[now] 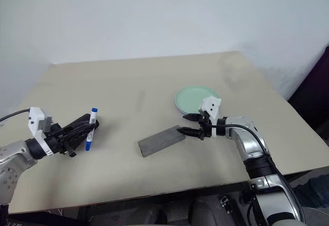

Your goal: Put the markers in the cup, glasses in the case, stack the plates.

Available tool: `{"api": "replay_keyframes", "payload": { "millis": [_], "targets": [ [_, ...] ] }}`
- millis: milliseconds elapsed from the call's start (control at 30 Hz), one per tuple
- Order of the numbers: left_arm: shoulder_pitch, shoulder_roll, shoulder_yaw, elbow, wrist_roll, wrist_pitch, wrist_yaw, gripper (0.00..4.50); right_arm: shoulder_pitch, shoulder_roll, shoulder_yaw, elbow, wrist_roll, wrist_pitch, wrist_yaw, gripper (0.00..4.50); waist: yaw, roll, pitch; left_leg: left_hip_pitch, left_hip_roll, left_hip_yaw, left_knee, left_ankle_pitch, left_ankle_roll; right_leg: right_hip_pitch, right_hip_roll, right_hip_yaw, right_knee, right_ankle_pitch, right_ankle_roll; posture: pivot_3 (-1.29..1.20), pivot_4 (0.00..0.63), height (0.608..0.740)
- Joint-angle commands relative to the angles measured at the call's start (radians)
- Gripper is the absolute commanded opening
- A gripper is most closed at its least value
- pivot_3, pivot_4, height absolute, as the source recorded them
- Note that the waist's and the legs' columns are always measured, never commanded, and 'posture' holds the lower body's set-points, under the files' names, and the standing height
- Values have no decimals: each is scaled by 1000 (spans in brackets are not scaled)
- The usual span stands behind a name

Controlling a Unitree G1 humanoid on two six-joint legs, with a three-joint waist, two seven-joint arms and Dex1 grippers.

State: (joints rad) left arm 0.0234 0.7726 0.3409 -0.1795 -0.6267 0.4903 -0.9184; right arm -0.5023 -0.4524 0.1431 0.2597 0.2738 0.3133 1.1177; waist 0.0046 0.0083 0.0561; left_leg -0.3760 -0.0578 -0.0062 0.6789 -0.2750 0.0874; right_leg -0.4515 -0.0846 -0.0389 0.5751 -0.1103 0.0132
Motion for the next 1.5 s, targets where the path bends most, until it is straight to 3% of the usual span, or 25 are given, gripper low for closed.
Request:
{"api": "replay_keyframes", "payload": {
  "millis": [33, 167, 300, 533, 667, 767, 967, 1133, 1267, 1500],
  "targets": [
    [-28, 41, -87, 15, 90, -32, -33, 97, -21, 0, -14, -15, 8, -18, 2, 3386, -1, 0, 0, 0, 0, 0, -1, 0, 0, 0, 0, 0, 0, 0, 0, 0, 0, 740],
    [-74, 81, -197, 55, 190, -36, -47, 97, -16, -5, -17, -22, 9, -16, 0, 3386, 0, 0, 0, -1, 0, 1, -2, 0, 0, -2, 0, 1, 0, 0, 0, 0, 0, 740],
    [-127, 93, -274, 86, 253, -46, -69, 1518, -13, -4, -19, -25, 9, -16, -6, 3386, 0, 0, 0, -1, 0, 2, -1, 0, 0, -2, 0, 1, 0, 0, 0, 0, 0, 740],
    [-174, 79, -302, 121, 274, -72, -112, 3879, -3, -3, -20, -35, 10, -15, -16, 3386, -2, 0, 0, 0, 0, 2, -2, 0, 0, -2, 0, 1, 0, 0, 1, 0, 0, 740],
    [-200, 50, -239, 150, 266, -124, -70, 3879, -2, -2, -21, -36, 11, -14, -20, 3386, 0, 0, 0, -1, 0, 2, -2, 0, 0, -2, 0, 1, 0, 1, 1, 0, 0, 740],
    [-235, 25, -117, 172, 220, -127, 7, 3879, -1, -1, -21, -37, 10, -14, -22, 3386, 1, -2, -1, -1, 0, 0, -1, 1, 0, -2, 0, 0, 0, 1, 2, 0, 0, 740],
    [-112, 12, 114, 79, 149, -85, 92, 3879, 0, 1, -20, -29, 8, -23, -27, 3386, -7, -2, -1, 0, 0, 2, -2, 1, -1, -2, 0, 2, 0, 2, 1, 0, 0, 740],
    [27, -58, 288, -77, -103, 167, 161, 3879, -3, 4, -16, -15, 4, -32, -24, 3386, -5, -2, -1, 0, 0, 2, -2, 1, -1, -3, 0, 1, 0, 2, 1, 0, 0, 740],
    [118, -179, 425, -178, -438, 337, 293, 3879, -14, 4, -12, 8, 0, -42, -16, 3386, -5, -2, -1, 0, 0, 1, 0, 1, -1, 0, -1, 1, 0, 2, 1, 0, 0, 740],
    [284, -352, 512, -217, -775, 334, 458, 3879, -37, 13, 2, 54, -8, -66, -1, 3386, -6, -3, -1, 4, 2, 1, 1, 1, -1, 4, 0, 0, 0, 0, -1, 0, 0, 740]
  ]
}}
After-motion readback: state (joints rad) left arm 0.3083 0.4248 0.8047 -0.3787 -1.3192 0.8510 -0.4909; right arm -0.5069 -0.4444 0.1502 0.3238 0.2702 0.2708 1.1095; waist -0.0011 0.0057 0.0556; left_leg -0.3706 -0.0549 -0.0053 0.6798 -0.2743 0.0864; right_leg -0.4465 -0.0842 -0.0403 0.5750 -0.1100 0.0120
